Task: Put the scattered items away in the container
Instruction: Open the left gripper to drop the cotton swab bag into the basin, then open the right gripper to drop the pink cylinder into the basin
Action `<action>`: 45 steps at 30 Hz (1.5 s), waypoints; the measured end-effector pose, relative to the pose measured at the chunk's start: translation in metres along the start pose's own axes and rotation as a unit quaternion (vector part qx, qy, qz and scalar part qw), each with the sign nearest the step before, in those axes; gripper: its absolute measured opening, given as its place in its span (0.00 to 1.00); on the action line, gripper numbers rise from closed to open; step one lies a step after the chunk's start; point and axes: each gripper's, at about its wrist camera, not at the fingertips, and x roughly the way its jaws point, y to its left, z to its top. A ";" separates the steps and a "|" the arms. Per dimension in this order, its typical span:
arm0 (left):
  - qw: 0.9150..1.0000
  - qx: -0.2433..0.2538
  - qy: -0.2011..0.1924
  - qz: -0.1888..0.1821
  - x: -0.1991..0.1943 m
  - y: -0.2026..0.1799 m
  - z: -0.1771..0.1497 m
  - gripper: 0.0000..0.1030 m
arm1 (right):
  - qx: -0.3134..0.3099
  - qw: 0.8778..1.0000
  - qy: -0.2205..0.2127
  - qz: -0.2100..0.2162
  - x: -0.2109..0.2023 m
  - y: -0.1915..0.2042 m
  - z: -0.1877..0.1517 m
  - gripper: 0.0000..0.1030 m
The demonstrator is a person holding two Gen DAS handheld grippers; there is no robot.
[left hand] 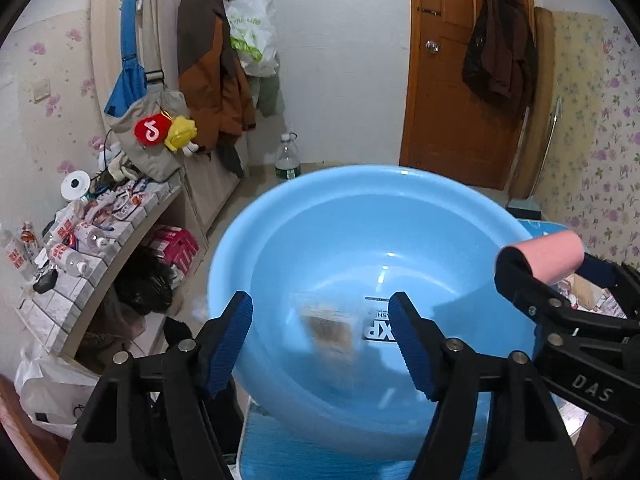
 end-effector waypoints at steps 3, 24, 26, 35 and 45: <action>1.000 0.000 -0.010 -0.005 -0.008 0.004 0.001 0.70 | -0.002 1.000 -0.001 0.000 0.001 0.000 0.000 0.85; 0.999 -0.017 -0.047 -0.018 -0.047 0.032 0.003 0.95 | -0.027 1.000 0.004 0.011 -0.002 0.014 -0.008 0.85; 0.998 -0.017 -0.048 -0.021 -0.048 0.032 0.002 0.95 | -0.031 0.999 0.003 0.010 -0.002 0.017 -0.009 0.85; 0.999 -0.019 -0.043 -0.026 -0.043 0.031 0.001 0.95 | -0.049 0.999 0.000 0.010 -0.001 0.025 -0.005 0.85; 0.999 -0.025 -0.038 -0.021 -0.042 0.033 -0.004 0.95 | -0.053 0.998 0.018 0.011 0.007 0.031 -0.009 0.85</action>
